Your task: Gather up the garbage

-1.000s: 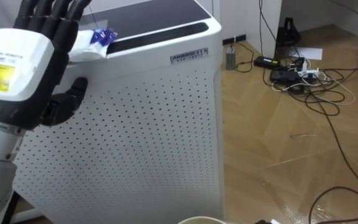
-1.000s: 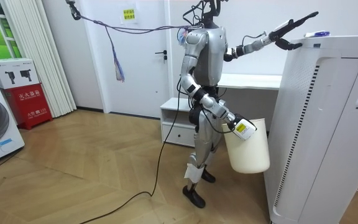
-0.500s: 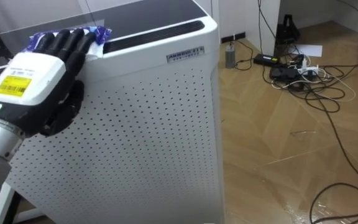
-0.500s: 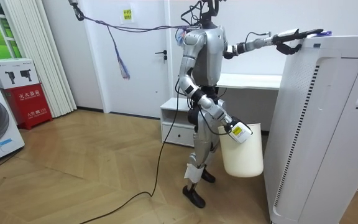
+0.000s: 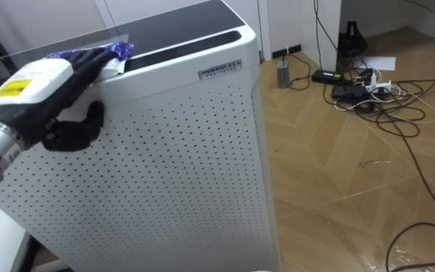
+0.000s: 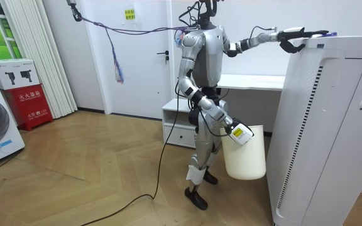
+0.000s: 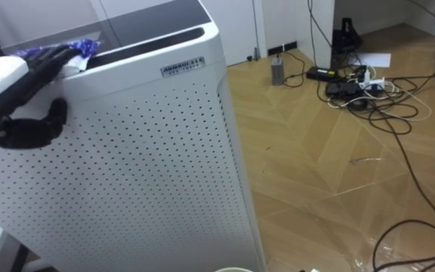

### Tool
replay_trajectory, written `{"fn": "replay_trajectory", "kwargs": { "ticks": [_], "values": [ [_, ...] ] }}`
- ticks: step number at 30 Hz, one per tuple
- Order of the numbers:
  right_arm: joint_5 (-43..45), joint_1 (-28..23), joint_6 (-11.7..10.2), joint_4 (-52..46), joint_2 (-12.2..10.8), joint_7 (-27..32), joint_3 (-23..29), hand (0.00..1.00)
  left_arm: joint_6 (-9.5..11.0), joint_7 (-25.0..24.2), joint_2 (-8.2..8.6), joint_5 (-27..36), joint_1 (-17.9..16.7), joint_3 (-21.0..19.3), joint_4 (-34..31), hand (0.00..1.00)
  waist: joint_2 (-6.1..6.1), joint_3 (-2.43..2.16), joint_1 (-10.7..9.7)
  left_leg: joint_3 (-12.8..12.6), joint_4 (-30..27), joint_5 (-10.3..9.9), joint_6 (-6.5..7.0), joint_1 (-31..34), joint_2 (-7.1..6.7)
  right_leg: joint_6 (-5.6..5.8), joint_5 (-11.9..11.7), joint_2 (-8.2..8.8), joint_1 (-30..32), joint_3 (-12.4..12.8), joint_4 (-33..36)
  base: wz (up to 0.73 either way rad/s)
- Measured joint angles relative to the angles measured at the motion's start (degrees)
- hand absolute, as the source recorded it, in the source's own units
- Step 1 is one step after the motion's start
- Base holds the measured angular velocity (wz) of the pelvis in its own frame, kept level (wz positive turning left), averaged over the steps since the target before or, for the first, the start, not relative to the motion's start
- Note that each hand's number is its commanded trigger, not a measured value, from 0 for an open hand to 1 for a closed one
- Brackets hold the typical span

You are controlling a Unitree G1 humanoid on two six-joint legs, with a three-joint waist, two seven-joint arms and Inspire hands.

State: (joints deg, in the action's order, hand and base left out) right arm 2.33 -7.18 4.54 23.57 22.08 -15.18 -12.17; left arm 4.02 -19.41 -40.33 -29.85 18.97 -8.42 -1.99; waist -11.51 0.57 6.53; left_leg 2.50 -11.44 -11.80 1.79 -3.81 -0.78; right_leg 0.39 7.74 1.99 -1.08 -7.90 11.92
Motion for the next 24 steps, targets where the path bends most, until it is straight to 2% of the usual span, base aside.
{"fn": "replay_trajectory", "kwargs": {
  "ticks": [3,7,10,14,16,21,24],
  "values": [
    [0.16,0.00,0.30,-0.03,0.11,0.06,0.03,1.00,-0.39,-0.90,-0.01,1.10,2.06,-1.35,1.42,1.00,0.02,0.02,-0.03,-0.14,0.03,0.10,-0.15,-0.52,0.04,-0.21,0.53,0.05,0.10,0.03,0.89,0.00],
    [0.29,0.00,0.58,-0.03,0.71,0.07,0.04,1.00,-0.40,-1.66,-0.11,1.89,2.06,-2.71,1.45,1.00,0.06,0.05,0.04,-0.62,0.07,0.15,-0.23,-0.94,0.08,-0.32,1.19,0.37,0.14,0.04,1.84,0.02],
    [0.33,0.00,0.60,-0.03,0.77,0.06,0.04,1.00,-0.70,-1.61,-0.95,1.88,2.27,-2.77,1.46,1.00,0.10,0.08,-0.01,-0.78,0.10,0.23,-0.35,-0.96,0.11,-0.40,1.37,0.48,0.29,0.04,1.94,0.00],
    [0.37,0.15,0.60,-0.03,0.41,-0.04,0.03,1.00,-3.33,-1.67,-1.43,1.63,4.42,-3.77,3.35,1.00,0.35,0.25,-0.03,-0.90,0.08,0.24,-0.38,-0.60,0.06,-0.46,1.88,0.58,1.17,0.17,2.76,0.00],
    [0.52,0.14,0.60,-0.02,0.35,-0.29,0.03,1.00,-3.75,-2.72,-1.66,1.62,4.76,-4.99,3.38,1.00,0.41,0.30,-0.03,-0.93,0.09,0.24,-0.38,-0.39,0.06,-0.48,1.88,0.58,1.40,0.14,2.78,0.00],
    [0.50,0.17,0.60,-0.02,0.40,-0.79,0.04,1.00,-3.81,-5.52,-3.90,1.58,6.40,-4.98,3.02,1.00,0.72,0.40,0.20,-0.93,0.09,0.25,-0.38,0.08,0.05,-0.52,1.85,0.62,1.76,0.02,2.85,0.00],
    [0.50,0.20,0.60,-0.03,0.40,-1.00,0.05,1.00,-3.82,-6.30,-4.36,1.57,6.69,-4.99,3.04,1.00,0.71,0.36,0.23,-0.97,0.10,0.25,-0.39,0.15,0.06,-0.52,1.85,0.63,1.76,-0.07,2.77,0.00]
  ]
}}
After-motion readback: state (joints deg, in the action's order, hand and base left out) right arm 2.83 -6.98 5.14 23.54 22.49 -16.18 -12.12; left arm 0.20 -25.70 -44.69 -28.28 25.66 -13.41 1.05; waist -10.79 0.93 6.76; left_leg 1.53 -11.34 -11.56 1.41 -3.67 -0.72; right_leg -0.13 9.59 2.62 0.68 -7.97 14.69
